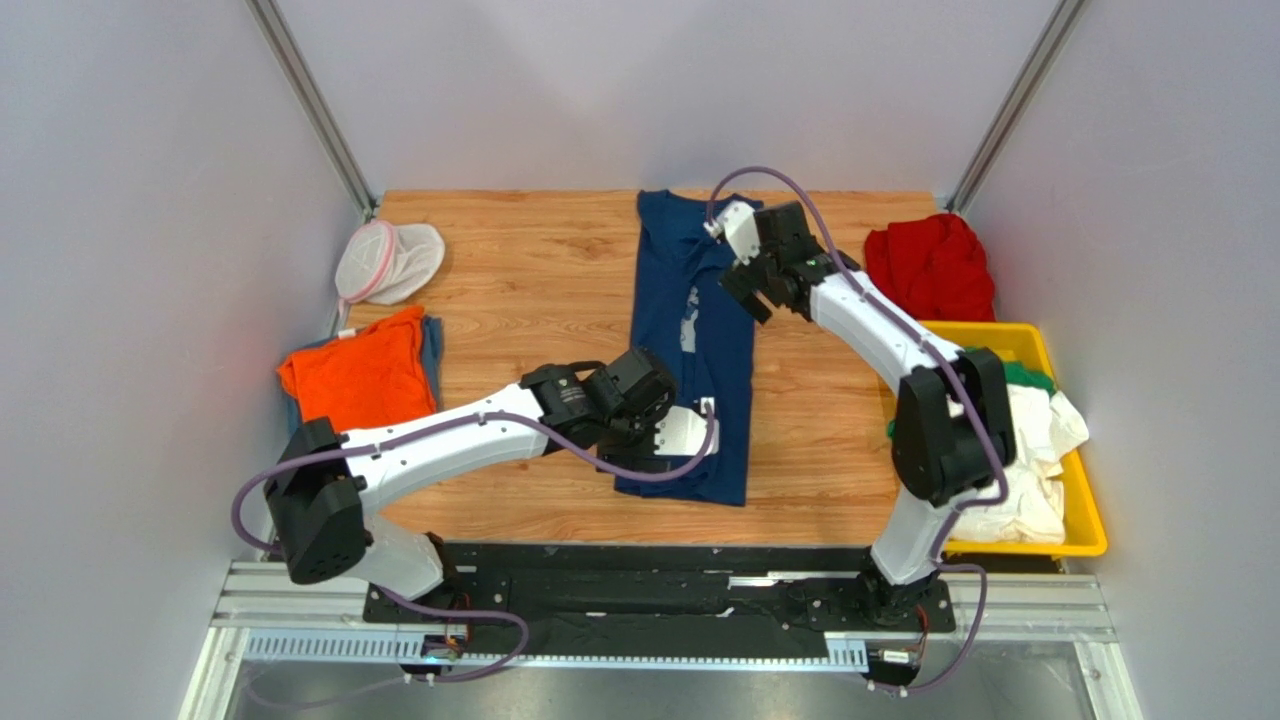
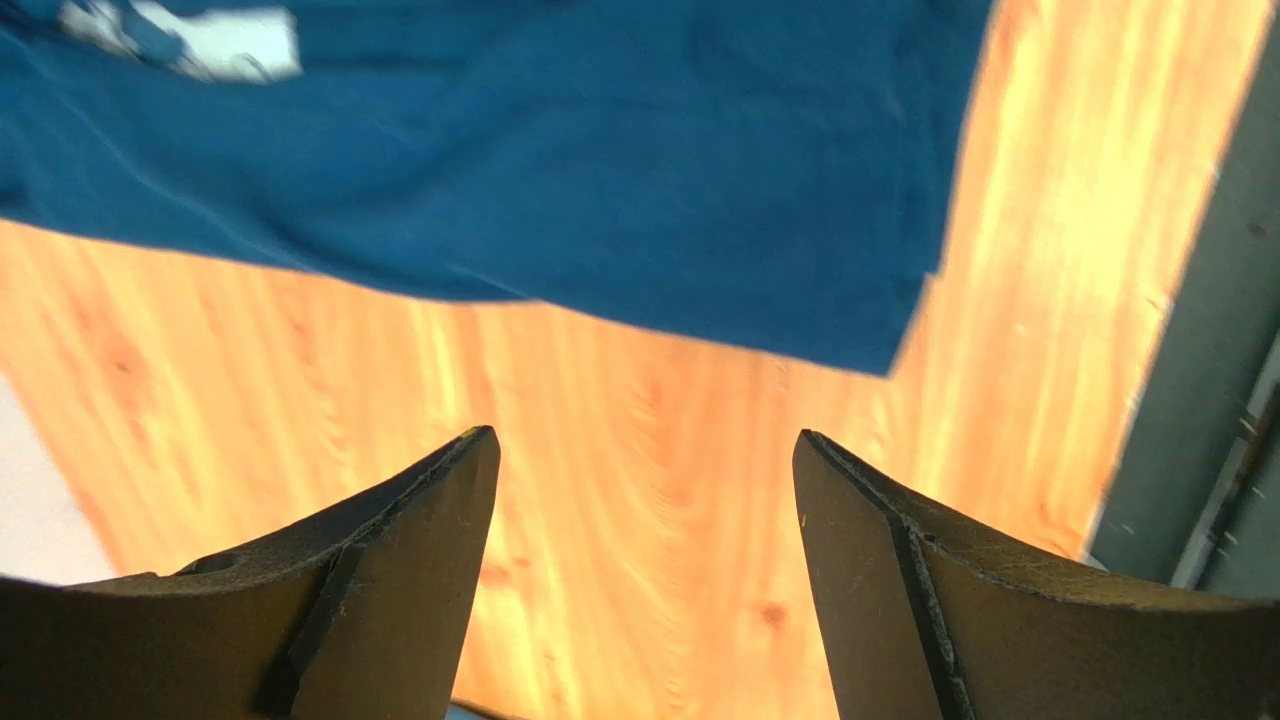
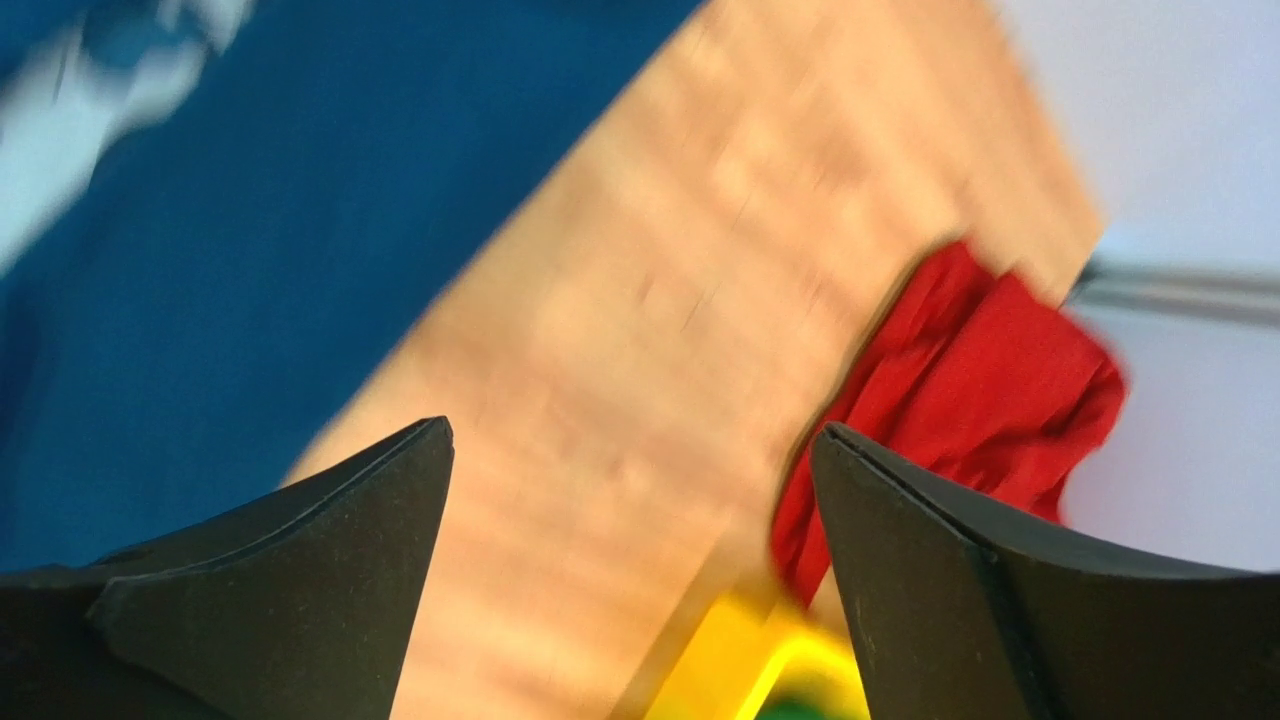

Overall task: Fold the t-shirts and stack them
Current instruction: Fold the tshirt

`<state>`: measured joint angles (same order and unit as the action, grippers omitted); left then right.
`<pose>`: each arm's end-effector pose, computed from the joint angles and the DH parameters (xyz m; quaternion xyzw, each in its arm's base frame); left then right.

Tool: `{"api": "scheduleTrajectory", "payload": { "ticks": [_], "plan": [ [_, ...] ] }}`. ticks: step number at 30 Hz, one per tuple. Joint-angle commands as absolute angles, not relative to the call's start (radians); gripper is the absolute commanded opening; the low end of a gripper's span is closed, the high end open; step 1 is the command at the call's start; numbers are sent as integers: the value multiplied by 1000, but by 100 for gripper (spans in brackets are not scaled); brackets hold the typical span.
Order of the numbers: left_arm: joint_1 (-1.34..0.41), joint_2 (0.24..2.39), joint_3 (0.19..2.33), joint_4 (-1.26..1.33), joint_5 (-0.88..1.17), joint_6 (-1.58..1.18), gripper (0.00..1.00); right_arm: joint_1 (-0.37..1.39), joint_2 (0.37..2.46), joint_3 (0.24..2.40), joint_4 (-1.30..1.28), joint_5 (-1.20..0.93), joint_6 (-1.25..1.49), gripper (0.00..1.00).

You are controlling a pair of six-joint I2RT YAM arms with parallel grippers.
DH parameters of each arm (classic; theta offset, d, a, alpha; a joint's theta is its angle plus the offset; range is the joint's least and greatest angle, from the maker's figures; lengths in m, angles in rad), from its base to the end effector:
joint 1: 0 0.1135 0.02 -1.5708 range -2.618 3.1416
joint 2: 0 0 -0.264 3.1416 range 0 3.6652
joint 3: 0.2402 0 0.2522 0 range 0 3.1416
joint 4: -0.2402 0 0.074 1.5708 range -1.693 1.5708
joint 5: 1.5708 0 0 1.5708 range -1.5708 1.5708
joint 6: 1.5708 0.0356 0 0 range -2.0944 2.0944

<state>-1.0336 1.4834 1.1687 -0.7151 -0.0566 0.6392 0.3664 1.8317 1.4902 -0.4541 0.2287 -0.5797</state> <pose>0.1577 -0.2609 0.2638 0.7099 0.6511 -0.0256 0.2673 0.3904 0.1412 0.2654 -0.3807 0.8384 -0.1450 0.3621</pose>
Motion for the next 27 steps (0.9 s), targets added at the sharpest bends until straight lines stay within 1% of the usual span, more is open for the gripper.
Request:
{"api": "scheduleTrajectory", "payload": {
  "ticks": [1,3,6,10,11,15,18,21,25,27],
  "plan": [
    [-1039,1362,1079,-620,-23,568,81,385,1614,1287,-586,174,-549,95],
    [-1039,1344,1039,-589,-9,557,81,403,1547,1176,-597,173,-546,94],
    [-1037,1327,999,-548,34,535,79,428,1409,1047,-646,114,-546,93],
    [-1031,1322,933,-465,77,522,79,477,1208,895,-678,-21,-517,92],
    [-1025,1328,910,-451,92,517,78,514,1134,870,-678,-26,-512,91],
    [-954,1364,881,-408,199,474,77,630,993,764,-684,-28,-499,91],
    [-917,1413,884,-410,262,451,78,730,977,724,-692,-14,-468,91],
    [-916,1463,893,-410,276,446,77,791,1021,730,-686,-2,-460,91],
    [-908,1525,930,-434,288,446,75,847,1124,732,-669,-2,-468,87],
    [-902,1543,954,-449,310,439,75,896,1155,736,-663,43,-469,86]
  ]
}}
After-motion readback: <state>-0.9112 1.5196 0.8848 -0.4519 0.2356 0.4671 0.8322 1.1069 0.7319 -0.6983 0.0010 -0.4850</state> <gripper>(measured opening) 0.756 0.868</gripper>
